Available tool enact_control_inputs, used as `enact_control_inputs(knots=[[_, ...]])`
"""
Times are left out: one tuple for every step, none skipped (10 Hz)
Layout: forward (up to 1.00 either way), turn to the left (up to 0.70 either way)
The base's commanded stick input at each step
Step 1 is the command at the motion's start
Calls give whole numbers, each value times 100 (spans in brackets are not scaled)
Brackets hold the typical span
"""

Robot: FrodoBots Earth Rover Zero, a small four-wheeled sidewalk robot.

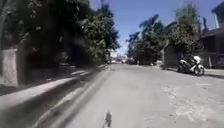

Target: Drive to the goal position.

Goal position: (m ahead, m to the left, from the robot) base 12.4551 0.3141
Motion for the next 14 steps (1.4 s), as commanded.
enact_control_inputs(knots=[[100,-4],[100,-5],[100,-7],[100,-40],[100,-40],[100,-40],[100,-31],[100,-8],[100,0],[100,0],[100,0],[100,0],[100,0],[100,0]])
